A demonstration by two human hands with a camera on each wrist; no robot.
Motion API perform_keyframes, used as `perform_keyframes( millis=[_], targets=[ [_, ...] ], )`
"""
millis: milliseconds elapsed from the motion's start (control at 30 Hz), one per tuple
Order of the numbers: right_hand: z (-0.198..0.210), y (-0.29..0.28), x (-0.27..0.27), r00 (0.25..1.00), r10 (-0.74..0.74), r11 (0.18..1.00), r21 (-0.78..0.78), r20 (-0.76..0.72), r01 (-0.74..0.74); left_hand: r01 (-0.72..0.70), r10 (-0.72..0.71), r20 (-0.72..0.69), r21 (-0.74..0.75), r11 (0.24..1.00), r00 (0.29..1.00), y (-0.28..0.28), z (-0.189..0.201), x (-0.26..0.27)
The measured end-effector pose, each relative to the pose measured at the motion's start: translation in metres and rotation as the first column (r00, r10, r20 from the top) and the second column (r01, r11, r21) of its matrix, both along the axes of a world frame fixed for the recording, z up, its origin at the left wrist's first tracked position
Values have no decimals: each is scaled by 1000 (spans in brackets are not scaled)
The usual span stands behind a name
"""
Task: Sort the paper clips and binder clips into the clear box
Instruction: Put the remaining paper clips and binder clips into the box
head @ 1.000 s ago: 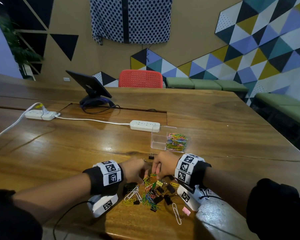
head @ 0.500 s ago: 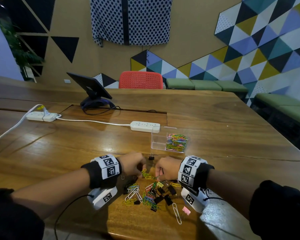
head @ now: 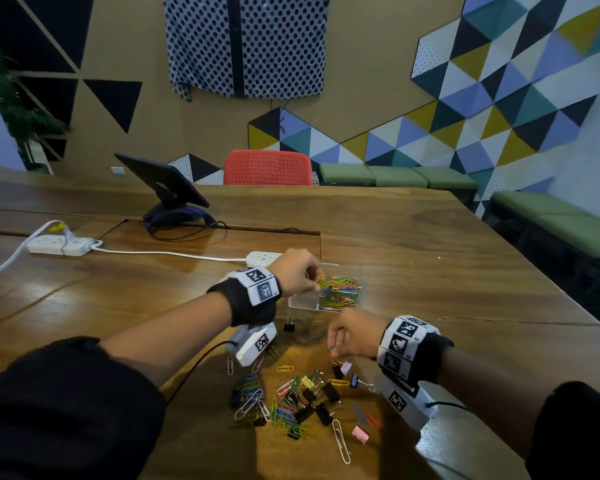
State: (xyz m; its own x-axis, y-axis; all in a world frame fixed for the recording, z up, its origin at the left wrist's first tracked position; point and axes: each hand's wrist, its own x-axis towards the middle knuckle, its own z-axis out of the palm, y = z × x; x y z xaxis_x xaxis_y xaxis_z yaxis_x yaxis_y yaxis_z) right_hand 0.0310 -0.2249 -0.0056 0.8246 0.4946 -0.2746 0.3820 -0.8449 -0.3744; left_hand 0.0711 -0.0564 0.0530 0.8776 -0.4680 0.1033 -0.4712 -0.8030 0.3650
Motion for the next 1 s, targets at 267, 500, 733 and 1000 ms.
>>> perform_keyframes(
  millis=[267,500,733,1000],
  targets=[
    [27,-50,1,977,-194,980,68,84,188,-42,38,80,55,998,996,-53,-3,36],
    [32,-66,7,946,-312,936,201,84,290,-91,91,2,89,992,996,-65,-24,46],
    [39,-51,21,921,-370,901,289,120,324,-80,85,-65,85,993,994,-60,-30,49],
    [47,-34,53,852,-454,878,293,262,378,-52,45,-69,-94,994,997,-43,-25,39]
  ],
)
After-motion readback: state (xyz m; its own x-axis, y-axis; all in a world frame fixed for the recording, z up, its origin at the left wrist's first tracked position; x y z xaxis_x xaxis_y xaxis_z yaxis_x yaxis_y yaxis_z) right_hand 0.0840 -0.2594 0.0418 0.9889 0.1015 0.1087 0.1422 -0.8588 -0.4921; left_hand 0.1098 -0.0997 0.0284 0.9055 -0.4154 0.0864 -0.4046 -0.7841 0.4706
